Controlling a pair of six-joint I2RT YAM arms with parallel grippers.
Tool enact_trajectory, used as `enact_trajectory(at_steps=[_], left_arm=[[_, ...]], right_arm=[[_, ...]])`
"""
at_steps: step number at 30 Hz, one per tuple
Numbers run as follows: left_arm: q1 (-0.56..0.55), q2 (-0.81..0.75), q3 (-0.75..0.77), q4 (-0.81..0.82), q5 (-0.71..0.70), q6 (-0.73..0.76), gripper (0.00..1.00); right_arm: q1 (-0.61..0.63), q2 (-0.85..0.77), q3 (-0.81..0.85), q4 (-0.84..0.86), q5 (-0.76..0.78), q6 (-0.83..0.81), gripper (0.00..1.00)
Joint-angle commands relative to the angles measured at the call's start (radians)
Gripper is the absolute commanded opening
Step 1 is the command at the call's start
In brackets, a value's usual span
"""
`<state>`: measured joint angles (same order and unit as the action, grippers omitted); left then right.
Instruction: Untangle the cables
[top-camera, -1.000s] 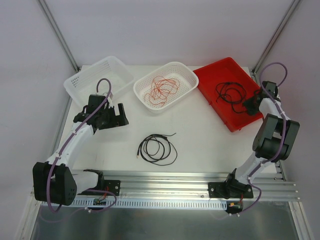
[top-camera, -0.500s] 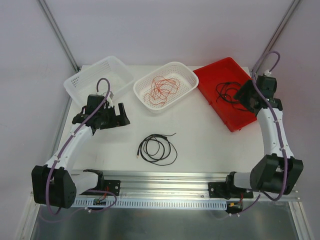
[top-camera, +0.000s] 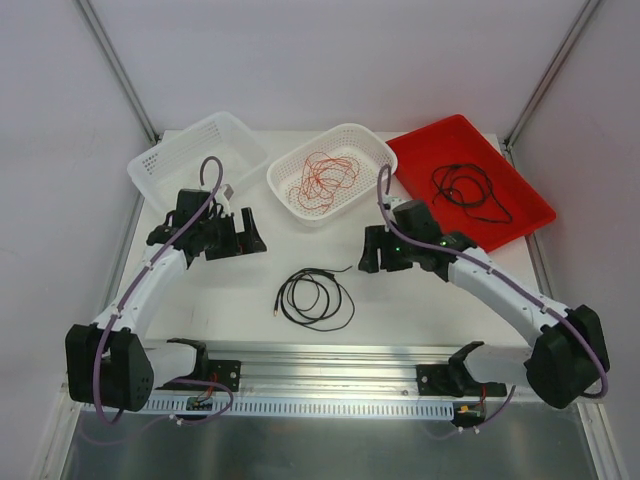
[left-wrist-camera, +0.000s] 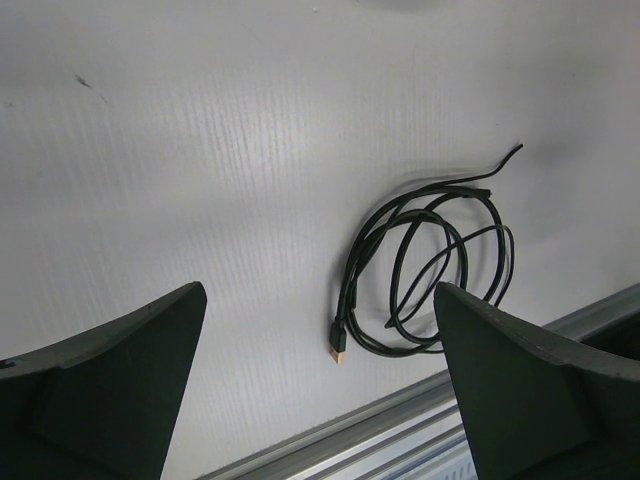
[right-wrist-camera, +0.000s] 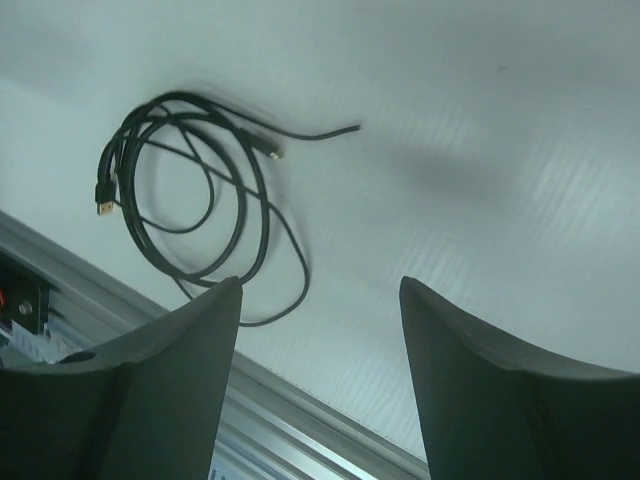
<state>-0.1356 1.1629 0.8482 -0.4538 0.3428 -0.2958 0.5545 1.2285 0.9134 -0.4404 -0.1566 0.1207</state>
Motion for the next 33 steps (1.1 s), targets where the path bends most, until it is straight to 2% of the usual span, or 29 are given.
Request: enact_trajectory(at_steps=[1, 10, 21, 27, 30, 33], left_arm=[[0.010, 0.009, -0.006, 0.009, 0.059, 0.012, 0.99], [-0.002, 0.015, -0.020, 0.014, 0.027, 0.026, 0.99], [-0.015, 0.034, -0.021, 0.014, 0.021, 0.027, 0.99], [-0.016, 0.031, -0.021, 0.014, 0.007, 0.027, 0.99], [-0.016, 0.031, -0.020, 0.015, 0.009, 0.027, 0.99], [-0.016, 0.031, -0.020, 0.015, 0.007, 0.026, 0.99]], right_arm=[[0.099, 0.064, -0.024, 0.118, -0.012, -0.004, 0.67], [0.197, 0.301, -0.036, 0.186, -0.015, 0.028, 0.58], [0.312, 0.463, 0.090, 0.083, 0.095, -0.006, 0.49], [0.358, 0.523, 0.157, 0.011, 0.149, -0.012, 0.36], [0.363, 0.523, 0.162, -0.004, 0.189, -0.010, 0.17], [0.363, 0.502, 0.162, -0.009, 0.216, -0.009, 0.05]])
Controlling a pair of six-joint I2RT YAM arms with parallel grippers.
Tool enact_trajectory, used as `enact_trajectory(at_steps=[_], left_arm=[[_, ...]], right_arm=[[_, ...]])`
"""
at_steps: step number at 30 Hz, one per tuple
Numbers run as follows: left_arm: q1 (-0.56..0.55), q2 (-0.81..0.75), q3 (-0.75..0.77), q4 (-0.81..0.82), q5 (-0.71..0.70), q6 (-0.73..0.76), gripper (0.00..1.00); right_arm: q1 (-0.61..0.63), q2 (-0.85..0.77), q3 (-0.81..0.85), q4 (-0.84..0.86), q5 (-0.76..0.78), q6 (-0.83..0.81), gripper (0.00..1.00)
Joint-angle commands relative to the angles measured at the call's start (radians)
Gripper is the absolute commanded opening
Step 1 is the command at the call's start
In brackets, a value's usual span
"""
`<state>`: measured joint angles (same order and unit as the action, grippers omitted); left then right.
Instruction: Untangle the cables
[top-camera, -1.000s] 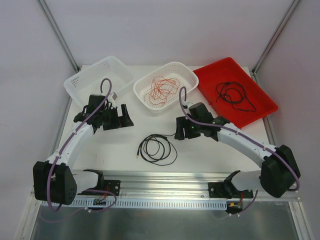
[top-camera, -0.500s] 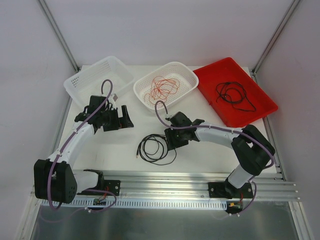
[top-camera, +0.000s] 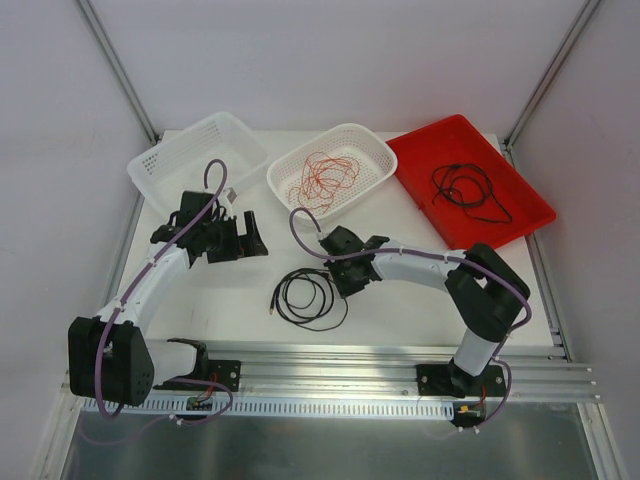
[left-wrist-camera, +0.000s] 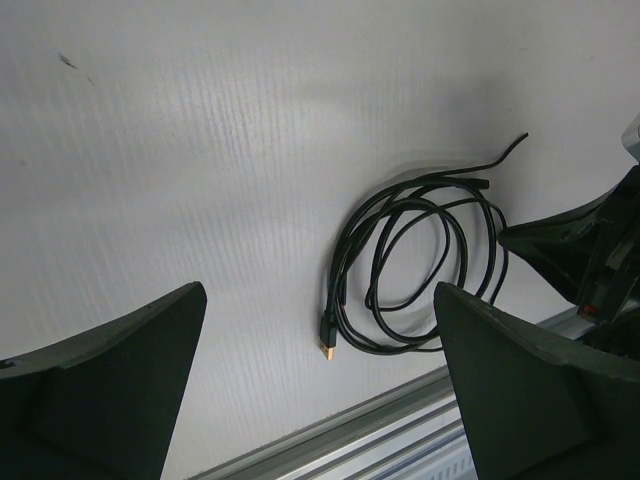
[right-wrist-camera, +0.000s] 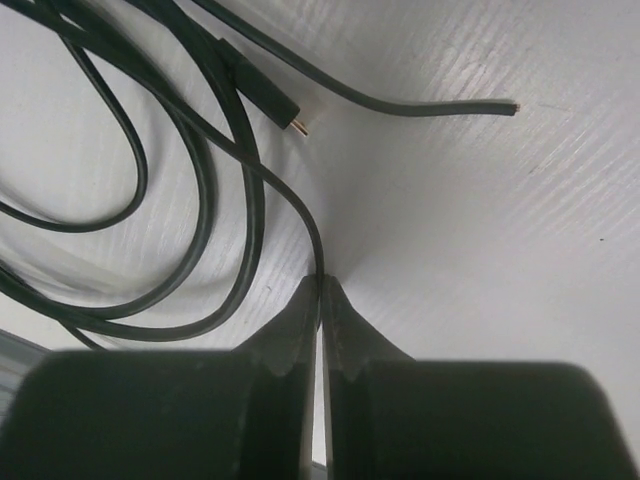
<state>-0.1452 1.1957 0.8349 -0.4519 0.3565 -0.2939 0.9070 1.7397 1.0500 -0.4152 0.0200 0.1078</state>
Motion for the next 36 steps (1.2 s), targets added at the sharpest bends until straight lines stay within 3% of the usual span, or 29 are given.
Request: enact_trajectory(at_steps=[1, 10, 18, 26, 33, 36], left_arm=[[-0.007, -0.002, -0.005, 0.012, -0.005, 0.024, 0.99], [-0.007, -0.007, -0.005, 0.012, -0.008, 0.024, 0.99], [-0.007, -0.011, -0.003, 0.013, -0.004, 0.024, 0.99], [-0.007, -0.010, -0.003, 0.012, -0.002, 0.024, 0.99], [-0.007, -0.008, -0.003, 0.012, -0.002, 0.025, 0.99], [-0.007, -0.008, -0.003, 0.012, -0.002, 0.025, 0.99]], right_arm=[[0.010, -0.017, 0.030, -0.043, 0.053, 0.000, 0.01], [0.010, -0.244, 0.159, -0.219, 0.216, -0.103, 0.01], [0.010, -0.407, 0.519, -0.385, 0.367, -0.273, 0.01], [0.009, -0.471, 0.847, -0.363, 0.253, -0.345, 0.01], [0.010, -0.598, 0.817, -0.099, 0.156, -0.378, 0.01], [0.010, -0.606, 0.847, -0.071, 0.185, -0.413, 0.01]])
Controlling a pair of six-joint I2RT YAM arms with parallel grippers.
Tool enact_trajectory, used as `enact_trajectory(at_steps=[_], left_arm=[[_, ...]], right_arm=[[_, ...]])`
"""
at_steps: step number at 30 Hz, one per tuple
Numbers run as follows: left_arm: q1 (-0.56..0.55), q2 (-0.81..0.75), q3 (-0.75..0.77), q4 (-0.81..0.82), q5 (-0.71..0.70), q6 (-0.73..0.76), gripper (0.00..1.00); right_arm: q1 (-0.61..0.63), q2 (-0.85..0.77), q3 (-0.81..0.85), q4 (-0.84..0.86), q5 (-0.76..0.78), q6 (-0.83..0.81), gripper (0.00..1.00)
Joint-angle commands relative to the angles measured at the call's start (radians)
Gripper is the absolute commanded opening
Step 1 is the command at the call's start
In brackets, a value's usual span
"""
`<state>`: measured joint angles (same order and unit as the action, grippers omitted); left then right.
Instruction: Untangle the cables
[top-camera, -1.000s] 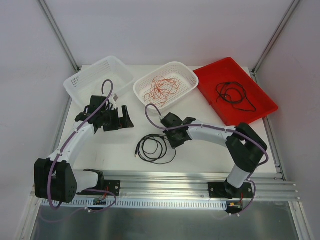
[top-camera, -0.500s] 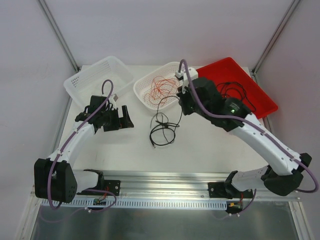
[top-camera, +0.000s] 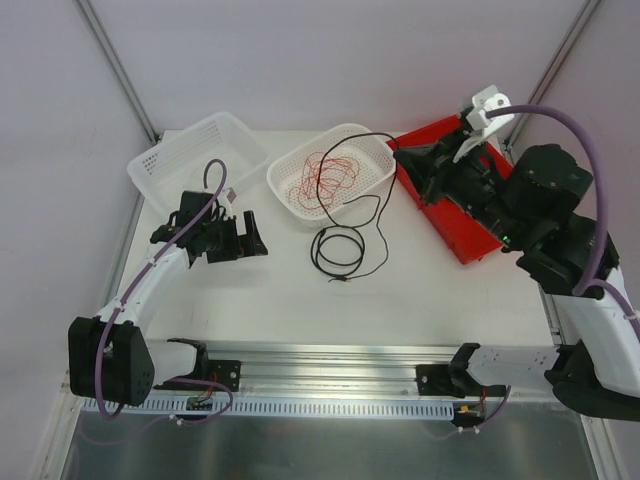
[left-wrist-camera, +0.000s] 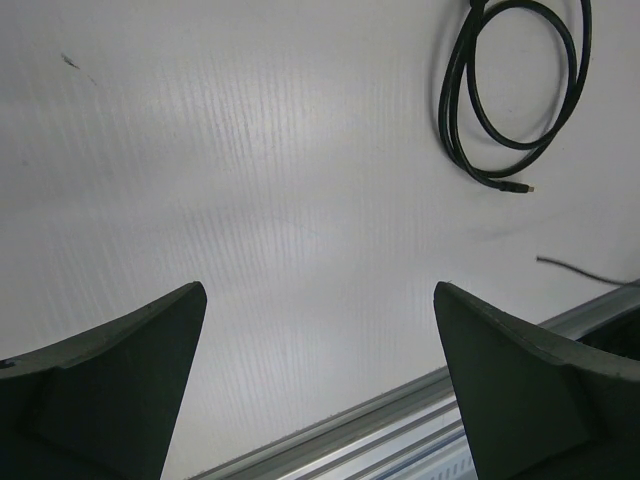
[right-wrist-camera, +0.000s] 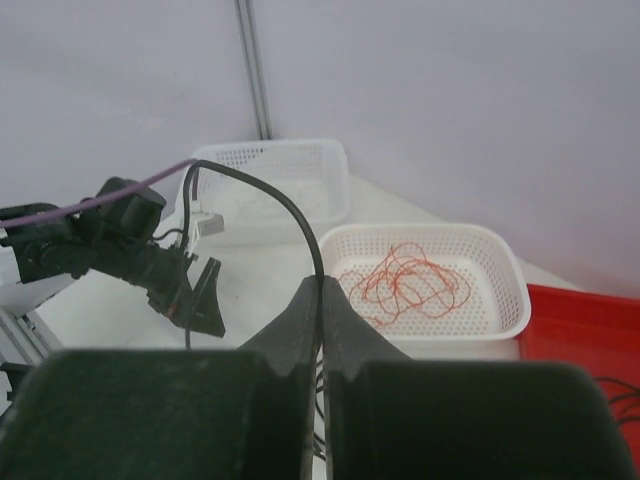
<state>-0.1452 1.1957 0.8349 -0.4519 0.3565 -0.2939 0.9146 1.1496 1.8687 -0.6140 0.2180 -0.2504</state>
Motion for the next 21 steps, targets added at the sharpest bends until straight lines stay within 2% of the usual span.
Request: enact_trajectory(at_steps=[1, 5, 9, 10, 14, 21], left_arm=[[-0.007, -0.008, -0.003, 0.012, -0.002, 0.025, 0.99], [-0.007, -0.010, -0.003, 0.013, -0.004, 0.027, 0.99], [-0.007, -0.008, -0.003, 0.013, -0.004, 0.027, 0.99], [-0.007, -0.005, -0.003, 0.012, -0.002, 0.027, 0.99], [-0.007, -0.002, -0.002, 0.012, -0.004, 0.025, 0.99], [-0.007, 0.001, 0.000, 0.012, -0.002, 0.025, 0.99]], right_arm=[[0.003, -0.013, 0.041, 0.125, 0.007, -0.070, 0.01], [0.003, -0.002, 0.099, 0.102, 0.125, -0.179, 0.01], [-0.013, -0.004, 0.084, 0.123, 0.273, -0.280, 0.01], [-0.025, -0.001, 0.067, 0.146, 0.385, -0.338, 0.01], [-0.075, 0.002, 0.047, 0.183, 0.434, -0.383, 0.01], [-0.334, 0.028, 0.058, 0.232, 0.417, -0.377, 0.01]])
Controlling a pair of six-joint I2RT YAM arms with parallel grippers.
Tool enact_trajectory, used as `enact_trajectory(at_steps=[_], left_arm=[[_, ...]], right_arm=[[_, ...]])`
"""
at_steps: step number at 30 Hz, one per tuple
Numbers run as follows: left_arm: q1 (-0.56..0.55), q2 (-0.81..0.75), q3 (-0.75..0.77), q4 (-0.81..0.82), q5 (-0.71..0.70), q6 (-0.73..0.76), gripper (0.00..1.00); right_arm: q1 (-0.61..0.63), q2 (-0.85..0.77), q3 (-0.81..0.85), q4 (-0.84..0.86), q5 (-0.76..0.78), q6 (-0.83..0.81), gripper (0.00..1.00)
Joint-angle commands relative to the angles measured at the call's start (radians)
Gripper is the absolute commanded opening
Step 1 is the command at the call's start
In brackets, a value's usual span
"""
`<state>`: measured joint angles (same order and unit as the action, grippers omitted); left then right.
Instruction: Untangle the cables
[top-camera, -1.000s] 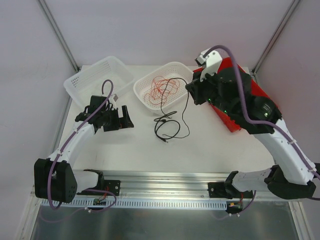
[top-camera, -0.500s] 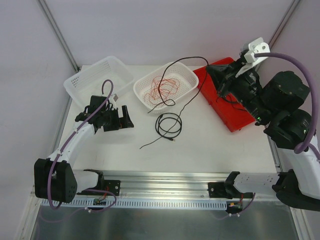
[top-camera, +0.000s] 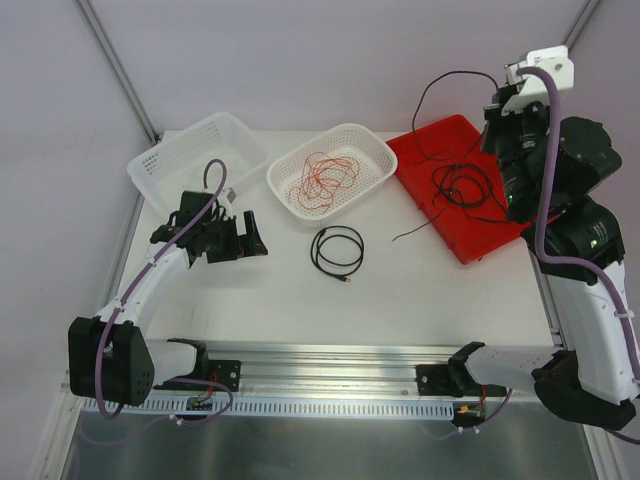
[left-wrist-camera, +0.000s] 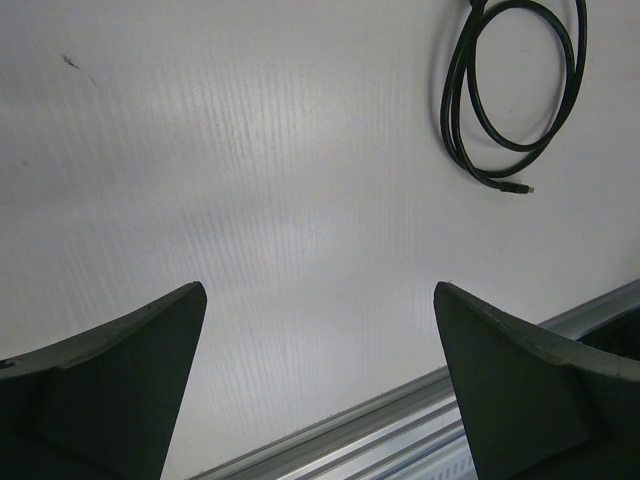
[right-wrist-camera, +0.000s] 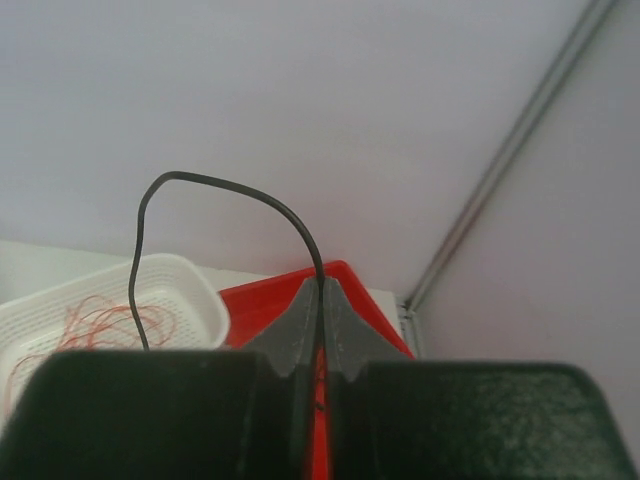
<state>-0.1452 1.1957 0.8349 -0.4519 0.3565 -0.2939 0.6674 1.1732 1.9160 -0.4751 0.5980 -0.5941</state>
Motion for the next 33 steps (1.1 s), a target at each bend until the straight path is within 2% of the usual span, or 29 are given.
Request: enact_trajectory(at_steps=[1, 8, 15, 23, 30, 33], left_arm=[[-0.007, 0.002, -0.002, 0.013, -0.002, 0.024, 0.99], [-0.007, 0.018, 0.000, 0.010, 0.006, 0.022, 0.99], [-0.007, 0.028, -0.002, 0.010, -0.007, 0.029, 0.99], [-0.007, 0.048, 0.003, 0.010, -0.007, 0.033, 0.99], [-0.007, 0.059, 0.010, 0.007, 0.010, 0.033, 0.99], [-0.007, 0.054, 0.012, 0.005, 0.013, 0.033, 0.99]], right_arm=[[-0.124, 0.017, 0.012, 0.098, 0.016, -0.029, 0.01], [-0.452, 0.130, 0.029, 0.176, -0.075, 0.007, 0.01], [-0.633, 0.291, 0.029, 0.223, -0.161, 0.108, 0.01], [-0.709, 0.421, -0.107, 0.311, -0.202, 0.203, 0.01], [-0.747, 0.463, -0.222, 0.273, -0.271, 0.267, 0.01], [-0.772, 0.468, -0.334, 0.244, -0.280, 0.321, 0.01]])
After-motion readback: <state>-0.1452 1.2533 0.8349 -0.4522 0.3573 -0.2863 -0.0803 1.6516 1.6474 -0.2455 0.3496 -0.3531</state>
